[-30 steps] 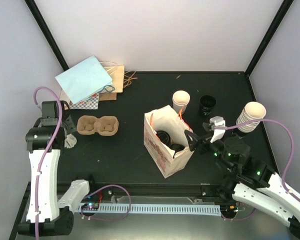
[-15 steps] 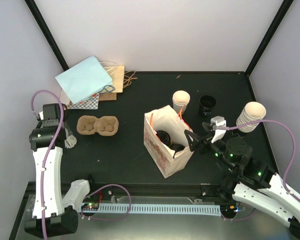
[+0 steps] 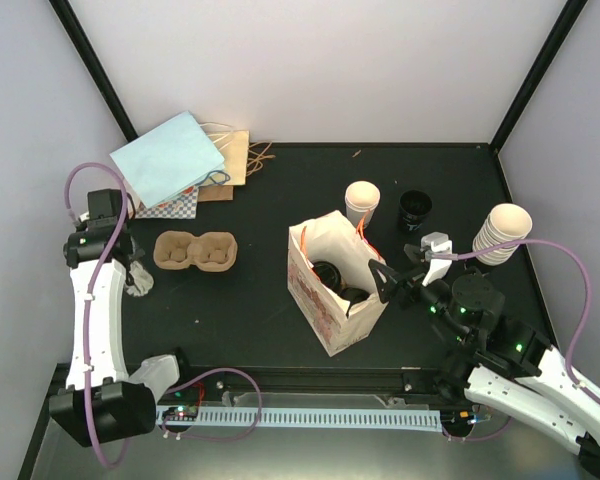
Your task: Pack the takeout coffee
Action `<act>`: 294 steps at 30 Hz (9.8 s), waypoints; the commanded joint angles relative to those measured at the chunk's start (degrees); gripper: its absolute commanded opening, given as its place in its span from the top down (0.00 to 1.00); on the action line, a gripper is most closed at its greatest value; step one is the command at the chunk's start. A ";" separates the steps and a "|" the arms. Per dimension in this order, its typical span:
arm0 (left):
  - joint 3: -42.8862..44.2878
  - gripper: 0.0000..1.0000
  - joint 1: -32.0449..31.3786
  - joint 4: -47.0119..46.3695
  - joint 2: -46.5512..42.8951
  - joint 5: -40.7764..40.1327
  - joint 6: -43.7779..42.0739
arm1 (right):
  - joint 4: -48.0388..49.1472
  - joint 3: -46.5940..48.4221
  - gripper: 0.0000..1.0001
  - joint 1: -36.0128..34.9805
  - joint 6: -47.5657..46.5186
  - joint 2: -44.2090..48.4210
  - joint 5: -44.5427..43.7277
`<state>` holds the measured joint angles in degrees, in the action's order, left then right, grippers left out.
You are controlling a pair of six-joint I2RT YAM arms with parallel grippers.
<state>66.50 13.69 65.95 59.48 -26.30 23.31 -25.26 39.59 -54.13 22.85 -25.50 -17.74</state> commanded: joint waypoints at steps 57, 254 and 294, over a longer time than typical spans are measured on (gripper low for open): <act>20.66 0.98 1.98 6.83 -10.81 16.38 5.57 | 0.74 0.26 0.00 -0.08 -0.02 -2.56 1.43; 9.37 0.01 -58.25 -8.19 -8.69 8.50 7.29 | -19.68 17.48 0.00 -0.10 2.91 -8.68 -14.25; -36.42 0.01 -20.46 -69.93 -6.38 18.86 -16.81 | 43.59 -19.61 0.10 39.67 -24.19 -16.18 8.95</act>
<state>30.24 -7.68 6.52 53.58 -3.20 10.52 6.39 23.14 -17.56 0.86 -40.23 -12.84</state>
